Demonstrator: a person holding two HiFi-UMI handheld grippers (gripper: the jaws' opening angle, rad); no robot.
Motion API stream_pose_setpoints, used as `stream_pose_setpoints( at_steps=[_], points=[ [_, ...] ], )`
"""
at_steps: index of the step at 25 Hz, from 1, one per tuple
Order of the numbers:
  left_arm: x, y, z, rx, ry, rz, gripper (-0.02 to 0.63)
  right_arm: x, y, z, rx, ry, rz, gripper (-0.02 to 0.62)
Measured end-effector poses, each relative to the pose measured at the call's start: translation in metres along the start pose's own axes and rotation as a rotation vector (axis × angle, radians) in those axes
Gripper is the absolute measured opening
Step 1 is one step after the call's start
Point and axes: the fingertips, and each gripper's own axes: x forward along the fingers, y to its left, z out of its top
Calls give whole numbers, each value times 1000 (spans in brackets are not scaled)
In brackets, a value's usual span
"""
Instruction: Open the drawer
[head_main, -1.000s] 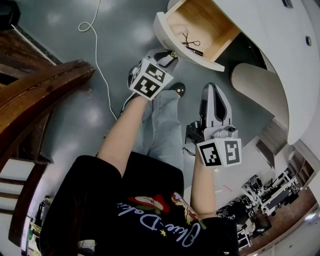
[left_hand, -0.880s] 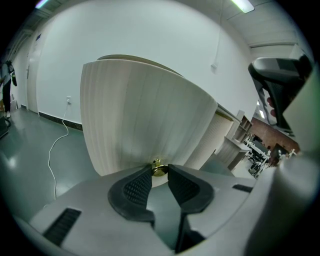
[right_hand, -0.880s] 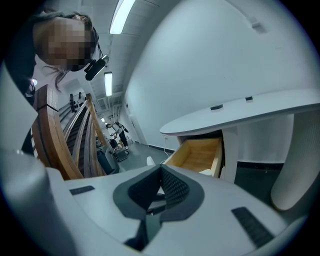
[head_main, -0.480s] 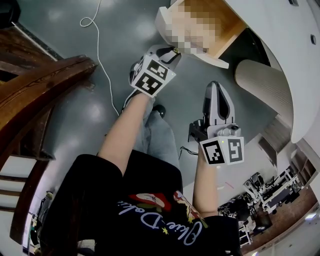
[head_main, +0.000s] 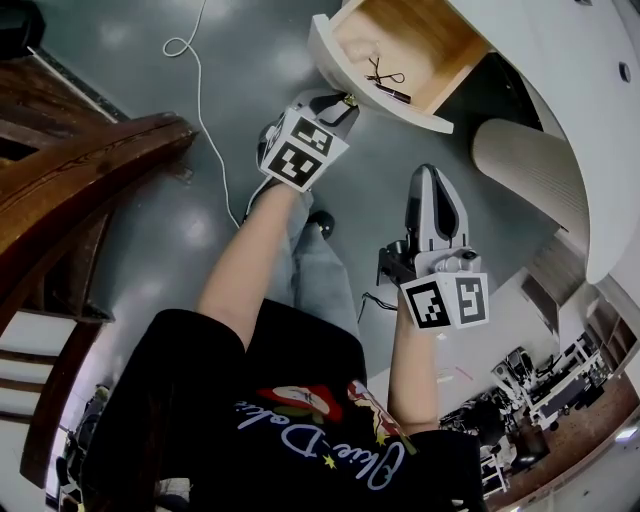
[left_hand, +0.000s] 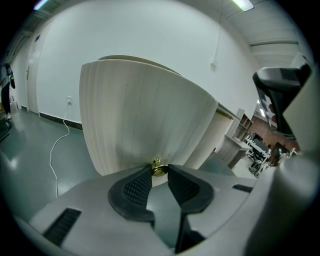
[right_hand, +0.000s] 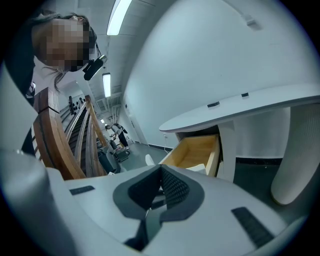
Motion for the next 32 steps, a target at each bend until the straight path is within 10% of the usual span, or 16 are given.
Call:
stream_pose_setpoints(
  at_steps=[32],
  points=[
    [-12,4,-2,-47,-3,-11,119,7,-11,25,-13,-16,12,0]
  ],
)
